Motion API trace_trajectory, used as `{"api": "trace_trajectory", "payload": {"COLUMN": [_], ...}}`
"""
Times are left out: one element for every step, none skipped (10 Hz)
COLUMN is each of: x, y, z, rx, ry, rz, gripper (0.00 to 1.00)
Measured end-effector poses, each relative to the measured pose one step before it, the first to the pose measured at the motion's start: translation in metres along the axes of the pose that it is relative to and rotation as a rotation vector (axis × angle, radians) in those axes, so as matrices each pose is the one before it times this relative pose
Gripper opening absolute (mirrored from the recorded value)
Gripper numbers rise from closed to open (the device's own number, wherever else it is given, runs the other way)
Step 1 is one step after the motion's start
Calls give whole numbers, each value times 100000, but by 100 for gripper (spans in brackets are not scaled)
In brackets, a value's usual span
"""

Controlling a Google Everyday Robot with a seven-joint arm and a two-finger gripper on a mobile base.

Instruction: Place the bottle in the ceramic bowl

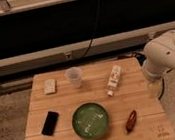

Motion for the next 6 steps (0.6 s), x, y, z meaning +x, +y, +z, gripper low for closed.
{"api": "trace_trajectory", "payload": {"x": [4, -7, 5, -6, 24, -316], "y": [-1, -3, 3, -10, -168, -820], "z": [-2, -2, 1, -2, 3, 194], "rx": [5, 4, -5, 12, 228, 631], "ry": [7, -1, 3, 1, 209, 840], "rz": [-1, -13, 9, -6, 31, -806], "gripper": [80, 80, 80, 80, 80, 80]}}
